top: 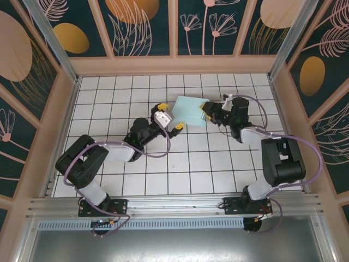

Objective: Fold the paper box

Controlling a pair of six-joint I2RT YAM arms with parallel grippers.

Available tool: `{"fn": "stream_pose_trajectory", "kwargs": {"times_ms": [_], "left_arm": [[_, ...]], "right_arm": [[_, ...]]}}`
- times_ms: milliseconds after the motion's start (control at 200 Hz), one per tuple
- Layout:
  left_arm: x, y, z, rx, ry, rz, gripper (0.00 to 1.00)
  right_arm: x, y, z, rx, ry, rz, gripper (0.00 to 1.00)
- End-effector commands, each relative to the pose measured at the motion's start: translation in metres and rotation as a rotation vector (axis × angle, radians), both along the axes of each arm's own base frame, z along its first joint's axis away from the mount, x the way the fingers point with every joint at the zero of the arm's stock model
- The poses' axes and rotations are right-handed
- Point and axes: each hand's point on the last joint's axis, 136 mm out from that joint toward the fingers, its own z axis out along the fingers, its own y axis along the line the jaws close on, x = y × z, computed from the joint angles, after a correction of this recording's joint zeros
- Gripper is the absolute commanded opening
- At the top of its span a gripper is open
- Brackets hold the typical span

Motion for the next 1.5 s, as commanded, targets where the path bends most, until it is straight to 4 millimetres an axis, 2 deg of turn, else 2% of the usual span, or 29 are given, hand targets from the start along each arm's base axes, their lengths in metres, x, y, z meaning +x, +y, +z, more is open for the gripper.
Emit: {"fn": "stream_pose_trajectory", "kwargs": {"times_ms": [0, 85, 335, 430, 450, 536, 686, 791, 961, 1081, 1496], "left_arm": [[-0.017, -0.002, 0.016, 0.15, -0.315, -0.01, 0.99], [-0.024, 0.001, 0.011, 0.241, -0.451, -0.011, 0.99], [-0.009, 0.008, 0.016, 0.356, -0.569, 0.086, 0.99], [-0.008, 0.006, 0.023, 0.384, -0.62, 0.1, 0.99], [-0.005, 0.004, 0.012, 0.413, -0.611, 0.098, 0.99], [-0.002, 0.002, 0.007, 0.49, -0.659, 0.126, 0.98], [0.001, 0.005, 0.014, 0.497, -0.72, 0.19, 0.95], [0.0, 0.001, 0.014, 0.496, -0.712, 0.163, 0.93], [-0.007, -0.009, 0.019, 0.428, -0.679, 0.096, 0.8], [-0.008, -0.014, 0.015, 0.43, -0.659, 0.067, 0.71], [-0.008, -0.013, 0.015, 0.417, -0.646, 0.07, 0.44]], "right_arm": [[-0.009, 0.0, 0.023, 0.067, -0.045, 0.029, 0.33], [-0.013, -0.001, 0.031, 0.112, -0.05, 0.042, 0.33], [-0.023, -0.003, 0.046, 0.148, -0.064, 0.073, 0.32], [-0.028, -0.001, 0.045, 0.163, -0.054, 0.1, 0.32], [-0.029, 0.0, 0.045, 0.166, -0.049, 0.105, 0.32], [-0.033, 0.001, 0.042, 0.177, -0.033, 0.122, 0.31], [-0.038, 0.003, 0.04, 0.186, -0.019, 0.139, 0.3], [-0.04, 0.005, 0.037, 0.194, -0.001, 0.155, 0.29], [-0.041, 0.012, 0.031, 0.179, 0.017, 0.174, 0.28], [-0.041, 0.017, 0.03, 0.181, 0.023, 0.186, 0.28], [-0.034, 0.02, 0.025, 0.151, 0.027, 0.184, 0.28]]}}
